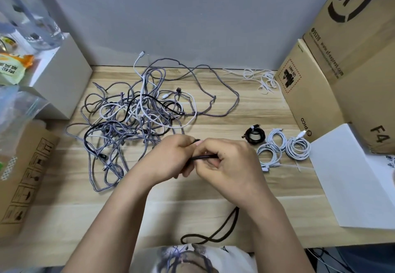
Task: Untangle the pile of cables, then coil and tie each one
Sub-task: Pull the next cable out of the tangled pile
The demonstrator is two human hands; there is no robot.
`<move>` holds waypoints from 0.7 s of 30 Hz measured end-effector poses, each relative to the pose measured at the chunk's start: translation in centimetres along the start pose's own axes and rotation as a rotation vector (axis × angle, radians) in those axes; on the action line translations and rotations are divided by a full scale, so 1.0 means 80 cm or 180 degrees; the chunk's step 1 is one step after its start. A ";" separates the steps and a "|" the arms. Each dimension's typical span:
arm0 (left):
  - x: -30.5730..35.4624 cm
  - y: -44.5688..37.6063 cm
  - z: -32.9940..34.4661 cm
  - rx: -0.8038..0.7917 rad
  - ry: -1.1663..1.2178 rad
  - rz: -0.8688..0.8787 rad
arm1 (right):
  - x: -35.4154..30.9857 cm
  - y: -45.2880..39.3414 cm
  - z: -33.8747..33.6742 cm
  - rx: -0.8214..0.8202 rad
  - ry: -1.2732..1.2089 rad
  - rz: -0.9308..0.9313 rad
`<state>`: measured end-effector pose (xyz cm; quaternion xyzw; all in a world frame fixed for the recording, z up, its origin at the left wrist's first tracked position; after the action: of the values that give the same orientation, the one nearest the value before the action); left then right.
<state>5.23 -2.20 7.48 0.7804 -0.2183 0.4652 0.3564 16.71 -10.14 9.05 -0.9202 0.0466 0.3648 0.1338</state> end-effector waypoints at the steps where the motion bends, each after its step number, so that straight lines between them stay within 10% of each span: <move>1: 0.001 0.004 0.000 -0.0148 -0.0003 0.0045 | 0.003 -0.001 0.000 0.0108 0.0006 0.0001; 7: -0.006 0.018 -0.014 -0.1164 0.1024 0.0202 | 0.021 -0.007 -0.010 0.0354 -0.0006 0.0057; 15: 0.004 0.013 -0.031 -0.2841 0.4182 0.0896 | 0.045 -0.007 -0.006 0.0269 -0.0424 0.0090; 21: 0.020 0.006 -0.028 -0.2075 0.5097 0.0945 | 0.032 -0.008 0.018 -0.0337 -0.0320 0.0157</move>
<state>4.33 -0.83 9.75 0.0422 -0.1239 0.8291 0.5435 17.75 -9.12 6.45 -0.9051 0.0431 0.4158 0.0781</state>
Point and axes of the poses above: each hand's wrist, its own y-axis away from the middle knuckle, its own z-axis out of the palm, x = y × z, the point moved 1 cm from there along -y, towards the middle knuckle
